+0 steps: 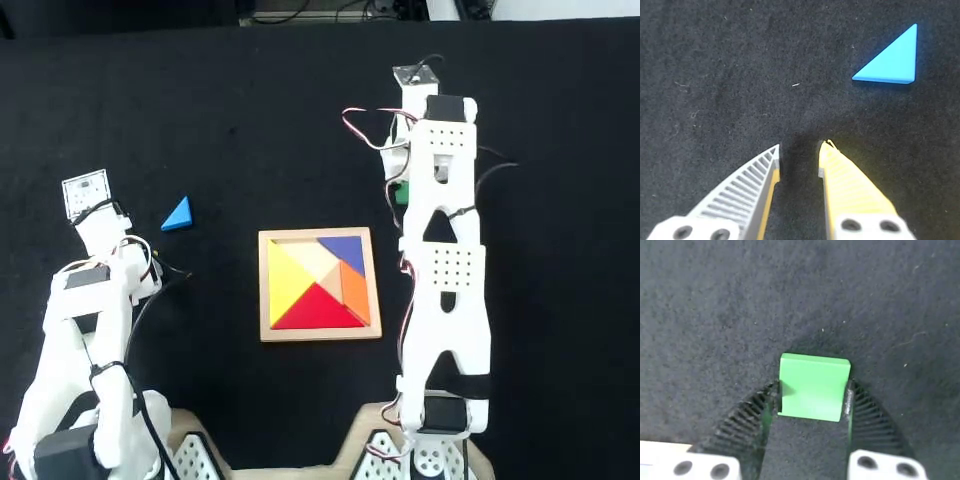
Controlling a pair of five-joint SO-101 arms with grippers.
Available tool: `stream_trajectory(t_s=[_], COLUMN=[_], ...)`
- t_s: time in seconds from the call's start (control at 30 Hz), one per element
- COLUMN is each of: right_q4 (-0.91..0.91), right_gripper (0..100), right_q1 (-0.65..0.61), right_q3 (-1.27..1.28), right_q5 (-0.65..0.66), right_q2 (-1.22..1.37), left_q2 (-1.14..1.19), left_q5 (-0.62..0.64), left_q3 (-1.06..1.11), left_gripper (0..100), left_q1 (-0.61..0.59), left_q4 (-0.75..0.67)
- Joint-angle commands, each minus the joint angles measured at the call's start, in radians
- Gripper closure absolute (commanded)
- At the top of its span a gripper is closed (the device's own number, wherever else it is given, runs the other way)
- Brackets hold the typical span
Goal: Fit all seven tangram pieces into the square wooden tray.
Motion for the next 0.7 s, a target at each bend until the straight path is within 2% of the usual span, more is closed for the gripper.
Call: stream_trajectory(t_s=[0.0,0.13,0.33,0.67], right_q4=[0.029,0.034,0.031,0.026], right_gripper=[76.2,67.7,70.6,70.5], right_q1=[-0.029,-0.031,-0.031,-0.055], right_q3=[-0.002,-0.001,0.102,0.157], right_q5=[-0.011,-0.012,-0.009,-0.008], right_q2=[-0.065,-0.104,-0.205,-0.205], left_q2=[-0.018,-0.018,-0.018,-0.018], left_q5=[0.009,0.012,0.012,0.012], left_q3=[-0.015,-0.015,-0.015,-0.015], left_gripper=[86,86,86,86], left_q1=[-0.005,-0.005,-0.005,-0.005], left_q4=[-0.015,-0.015,-0.017,-0.017])
